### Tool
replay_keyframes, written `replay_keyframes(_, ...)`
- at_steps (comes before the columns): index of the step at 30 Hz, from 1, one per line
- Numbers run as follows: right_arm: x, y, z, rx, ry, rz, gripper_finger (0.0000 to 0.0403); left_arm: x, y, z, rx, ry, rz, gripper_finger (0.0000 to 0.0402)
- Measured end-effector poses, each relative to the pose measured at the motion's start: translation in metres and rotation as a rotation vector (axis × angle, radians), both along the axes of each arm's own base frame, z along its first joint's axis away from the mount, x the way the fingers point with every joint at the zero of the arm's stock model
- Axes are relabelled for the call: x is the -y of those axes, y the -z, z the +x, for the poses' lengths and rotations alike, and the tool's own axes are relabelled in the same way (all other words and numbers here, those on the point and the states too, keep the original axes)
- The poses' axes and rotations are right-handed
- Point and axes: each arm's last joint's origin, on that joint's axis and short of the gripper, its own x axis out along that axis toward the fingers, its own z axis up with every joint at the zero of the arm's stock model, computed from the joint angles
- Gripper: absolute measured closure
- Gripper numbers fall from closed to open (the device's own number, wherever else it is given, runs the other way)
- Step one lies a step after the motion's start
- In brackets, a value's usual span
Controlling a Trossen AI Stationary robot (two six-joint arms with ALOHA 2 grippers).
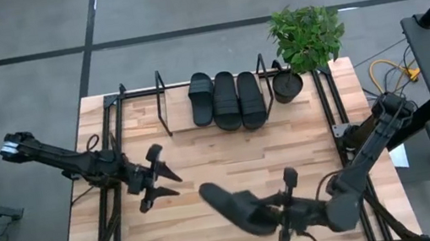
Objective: Pick and place slides into the shelf
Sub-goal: Put the black slides on the shelf
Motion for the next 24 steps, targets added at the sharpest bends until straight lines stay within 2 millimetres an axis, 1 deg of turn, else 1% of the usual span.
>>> replay_keyframes(5, -0.002, -0.005, 0.001, 0.035, -0.041, -0.057, 0.0394, 0.002, -0.001, 0.003, 0.087, 0.034, 0.045, 0.0240)
replay_keyframes(10, -0.003, -0.008, 0.002, 0.062, -0.109, -0.059, 0.0394, 0.003, -0.001, 0.006, 0.165, 0.025, 0.066, 0.0240)
replay_keyframes(14, -0.003, -0.011, 0.003, 0.077, -0.126, -0.077, 0.0394, 0.005, 0.002, 0.012, 0.224, 0.020, 0.066, 0.0240)
replay_keyframes(17, -0.002, -0.014, 0.006, 0.091, -0.162, -0.080, 0.0394, 0.007, 0.005, 0.017, 0.241, 0.025, 0.061, 0.0240)
replay_keyframes(24, 0.005, -0.014, 0.011, 0.094, -0.152, -0.082, 0.0394, 0.012, 0.007, 0.029, 0.249, 0.055, 0.063, 0.0240)
